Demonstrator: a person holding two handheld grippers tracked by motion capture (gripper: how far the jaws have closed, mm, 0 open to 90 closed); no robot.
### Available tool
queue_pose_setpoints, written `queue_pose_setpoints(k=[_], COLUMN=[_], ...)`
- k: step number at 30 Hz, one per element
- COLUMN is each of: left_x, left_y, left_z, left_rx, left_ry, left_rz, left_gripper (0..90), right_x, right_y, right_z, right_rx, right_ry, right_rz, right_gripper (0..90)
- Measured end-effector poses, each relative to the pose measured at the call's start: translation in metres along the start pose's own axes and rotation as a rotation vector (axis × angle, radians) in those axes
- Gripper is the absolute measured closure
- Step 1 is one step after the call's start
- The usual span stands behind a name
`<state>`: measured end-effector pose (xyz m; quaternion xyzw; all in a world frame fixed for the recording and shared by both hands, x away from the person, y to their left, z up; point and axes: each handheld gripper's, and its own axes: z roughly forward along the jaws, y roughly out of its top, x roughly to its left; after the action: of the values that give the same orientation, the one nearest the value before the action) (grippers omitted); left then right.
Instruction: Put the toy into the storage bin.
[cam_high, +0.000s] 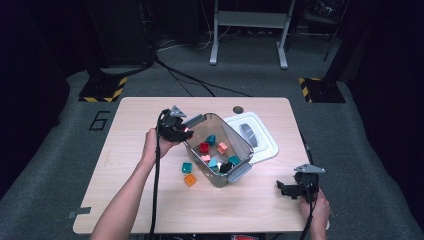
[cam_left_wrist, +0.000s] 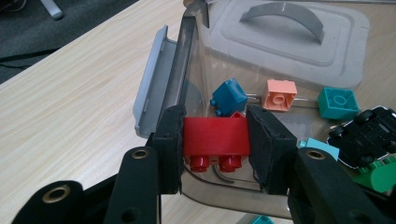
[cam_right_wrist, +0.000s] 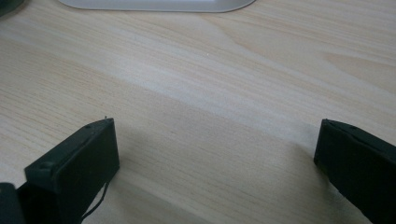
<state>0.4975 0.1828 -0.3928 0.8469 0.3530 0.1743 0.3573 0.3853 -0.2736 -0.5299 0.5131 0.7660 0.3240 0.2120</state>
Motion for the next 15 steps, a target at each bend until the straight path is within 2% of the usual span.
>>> queue_pose_setpoints(k=[2, 9, 15], left_x=[0.000, 0.000, 0.004], left_y=[0.000, -0.006, -0.027], left_z=[-0.001, -0.016, -0.035], left_rx=[0.000, -0.051, -0.087], left_ry=[0.003, 0.020, 0.042], left_rz=[0.006, -0.027, -0.059], left_gripper=[58.2, 33.8, 16.2], right_x=[0.000, 0.000, 0.000], right_y=[0.000, 0.000, 0.000], right_z=[0.000, 0.000, 0.000], right_rx=[0.000, 0.000, 0.000], right_ry=[0.000, 0.000, 0.000], right_rz=[0.000, 0.000, 0.000], right_gripper=[0.0, 0.0, 0.0])
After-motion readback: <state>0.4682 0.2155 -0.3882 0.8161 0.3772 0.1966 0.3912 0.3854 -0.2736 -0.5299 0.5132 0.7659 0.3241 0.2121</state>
